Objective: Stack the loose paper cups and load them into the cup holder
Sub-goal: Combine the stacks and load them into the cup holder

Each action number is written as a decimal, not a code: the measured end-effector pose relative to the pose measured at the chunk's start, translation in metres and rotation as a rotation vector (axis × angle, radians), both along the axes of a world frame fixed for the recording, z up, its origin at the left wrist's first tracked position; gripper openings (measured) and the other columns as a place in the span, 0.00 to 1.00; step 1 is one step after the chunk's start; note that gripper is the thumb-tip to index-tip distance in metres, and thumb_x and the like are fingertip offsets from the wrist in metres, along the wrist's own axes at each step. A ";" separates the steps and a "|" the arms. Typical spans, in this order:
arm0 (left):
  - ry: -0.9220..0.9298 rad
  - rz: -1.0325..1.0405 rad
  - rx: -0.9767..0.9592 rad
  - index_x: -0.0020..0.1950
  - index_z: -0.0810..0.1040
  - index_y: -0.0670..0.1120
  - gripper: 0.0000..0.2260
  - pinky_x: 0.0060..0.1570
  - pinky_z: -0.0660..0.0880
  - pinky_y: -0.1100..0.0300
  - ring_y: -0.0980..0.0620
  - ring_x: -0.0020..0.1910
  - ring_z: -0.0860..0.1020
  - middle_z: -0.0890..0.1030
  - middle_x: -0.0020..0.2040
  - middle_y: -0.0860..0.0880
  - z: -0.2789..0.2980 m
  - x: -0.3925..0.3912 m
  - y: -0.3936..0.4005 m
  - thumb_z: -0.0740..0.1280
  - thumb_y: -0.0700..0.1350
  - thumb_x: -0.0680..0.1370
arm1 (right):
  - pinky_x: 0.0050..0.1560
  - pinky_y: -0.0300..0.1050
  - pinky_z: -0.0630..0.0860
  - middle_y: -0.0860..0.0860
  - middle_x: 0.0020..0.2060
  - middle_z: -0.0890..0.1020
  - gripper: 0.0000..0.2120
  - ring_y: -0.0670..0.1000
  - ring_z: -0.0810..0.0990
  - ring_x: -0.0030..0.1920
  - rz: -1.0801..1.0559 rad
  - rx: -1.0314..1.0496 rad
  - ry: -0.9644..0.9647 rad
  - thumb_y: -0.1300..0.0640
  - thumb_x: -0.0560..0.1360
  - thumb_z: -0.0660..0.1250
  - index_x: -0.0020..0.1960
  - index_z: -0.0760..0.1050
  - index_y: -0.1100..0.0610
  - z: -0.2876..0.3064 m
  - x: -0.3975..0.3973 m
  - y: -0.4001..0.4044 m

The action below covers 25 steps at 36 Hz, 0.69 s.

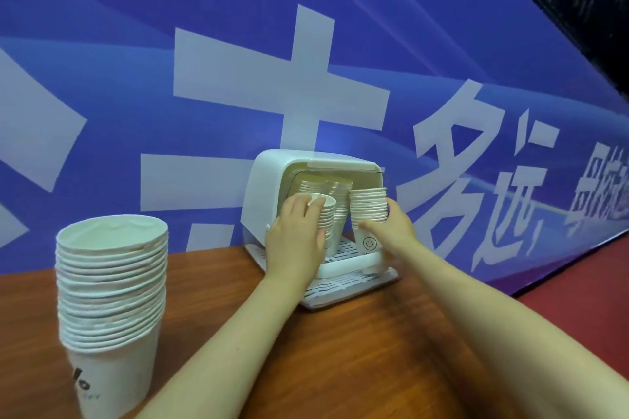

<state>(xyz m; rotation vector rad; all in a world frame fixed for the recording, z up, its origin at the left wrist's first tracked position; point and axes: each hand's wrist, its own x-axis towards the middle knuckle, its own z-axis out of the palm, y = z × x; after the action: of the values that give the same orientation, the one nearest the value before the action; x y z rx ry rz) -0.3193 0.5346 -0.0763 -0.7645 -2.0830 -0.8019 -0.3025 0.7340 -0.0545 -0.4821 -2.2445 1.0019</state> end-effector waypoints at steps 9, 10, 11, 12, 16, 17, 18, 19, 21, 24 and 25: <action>0.022 0.006 0.039 0.68 0.72 0.51 0.22 0.50 0.76 0.54 0.50 0.62 0.72 0.74 0.61 0.50 -0.004 -0.009 0.002 0.70 0.43 0.74 | 0.49 0.48 0.75 0.50 0.53 0.79 0.28 0.52 0.79 0.51 0.008 -0.098 -0.009 0.55 0.69 0.75 0.65 0.68 0.53 -0.001 -0.027 0.016; 0.034 0.006 0.037 0.67 0.73 0.50 0.22 0.49 0.76 0.54 0.49 0.61 0.72 0.75 0.60 0.50 -0.004 -0.010 0.001 0.70 0.42 0.74 | 0.51 0.48 0.75 0.51 0.55 0.79 0.29 0.53 0.78 0.53 0.023 -0.124 -0.038 0.55 0.69 0.75 0.66 0.67 0.54 0.000 -0.029 0.020; 0.044 0.005 0.037 0.67 0.73 0.49 0.22 0.49 0.76 0.54 0.49 0.61 0.73 0.75 0.60 0.49 -0.004 -0.010 0.001 0.70 0.42 0.73 | 0.54 0.50 0.75 0.52 0.57 0.78 0.31 0.54 0.78 0.55 0.035 -0.131 -0.064 0.55 0.69 0.75 0.67 0.66 0.55 0.002 -0.030 0.024; 0.052 0.000 0.039 0.66 0.73 0.49 0.23 0.49 0.76 0.53 0.48 0.61 0.73 0.76 0.60 0.48 -0.005 -0.010 0.001 0.71 0.42 0.72 | 0.57 0.52 0.76 0.53 0.58 0.78 0.32 0.54 0.78 0.58 0.039 -0.138 -0.082 0.54 0.69 0.75 0.68 0.65 0.56 0.003 -0.031 0.026; 0.063 -0.040 0.049 0.66 0.74 0.47 0.23 0.54 0.75 0.50 0.46 0.63 0.73 0.76 0.62 0.47 -0.005 -0.011 0.001 0.71 0.41 0.71 | 0.60 0.56 0.76 0.52 0.57 0.79 0.33 0.54 0.78 0.58 0.017 -0.099 -0.107 0.49 0.63 0.75 0.65 0.67 0.53 0.000 -0.042 0.038; 0.075 -0.044 0.043 0.66 0.74 0.47 0.23 0.53 0.75 0.50 0.46 0.63 0.73 0.75 0.62 0.47 -0.005 -0.011 0.001 0.71 0.41 0.71 | 0.58 0.56 0.77 0.50 0.55 0.79 0.33 0.53 0.79 0.57 0.012 -0.065 -0.106 0.46 0.60 0.74 0.63 0.69 0.50 -0.004 -0.050 0.046; 0.088 -0.046 0.040 0.66 0.74 0.47 0.23 0.53 0.75 0.50 0.46 0.63 0.73 0.76 0.61 0.46 -0.005 -0.011 0.000 0.71 0.41 0.71 | 0.56 0.55 0.79 0.49 0.53 0.80 0.34 0.53 0.79 0.56 0.003 -0.037 -0.113 0.43 0.57 0.74 0.61 0.69 0.47 -0.007 -0.059 0.054; 0.096 -0.045 0.039 0.66 0.74 0.47 0.23 0.53 0.76 0.50 0.46 0.63 0.73 0.76 0.61 0.46 -0.006 -0.012 0.000 0.71 0.41 0.71 | 0.54 0.55 0.79 0.48 0.52 0.80 0.36 0.52 0.80 0.55 0.001 -0.012 -0.124 0.41 0.56 0.75 0.61 0.68 0.46 -0.008 -0.061 0.054; 0.096 -0.042 0.039 0.66 0.74 0.47 0.23 0.54 0.75 0.51 0.46 0.64 0.73 0.76 0.62 0.46 -0.006 -0.013 0.000 0.71 0.41 0.71 | 0.51 0.52 0.79 0.48 0.51 0.79 0.41 0.52 0.80 0.52 0.006 0.027 -0.141 0.45 0.59 0.77 0.65 0.61 0.50 -0.005 -0.053 0.038; 0.090 -0.042 0.052 0.65 0.75 0.47 0.23 0.56 0.75 0.50 0.45 0.64 0.73 0.76 0.62 0.46 -0.006 -0.015 -0.001 0.71 0.41 0.70 | 0.45 0.48 0.74 0.49 0.51 0.76 0.39 0.52 0.77 0.48 -0.042 0.084 -0.137 0.50 0.65 0.75 0.68 0.57 0.54 -0.001 -0.037 0.014; 0.088 -0.043 0.051 0.65 0.75 0.47 0.23 0.56 0.75 0.50 0.45 0.63 0.73 0.76 0.61 0.46 -0.006 -0.015 -0.001 0.71 0.42 0.70 | 0.45 0.48 0.73 0.49 0.51 0.77 0.38 0.53 0.77 0.48 -0.055 0.090 -0.109 0.51 0.66 0.75 0.69 0.57 0.54 -0.003 -0.037 0.014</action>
<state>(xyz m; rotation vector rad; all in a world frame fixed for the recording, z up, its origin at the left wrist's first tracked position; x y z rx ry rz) -0.3343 0.5338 -0.0824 -0.8054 -1.9668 -0.8271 -0.3390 0.7483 -0.0572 -0.5674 -2.3476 0.8620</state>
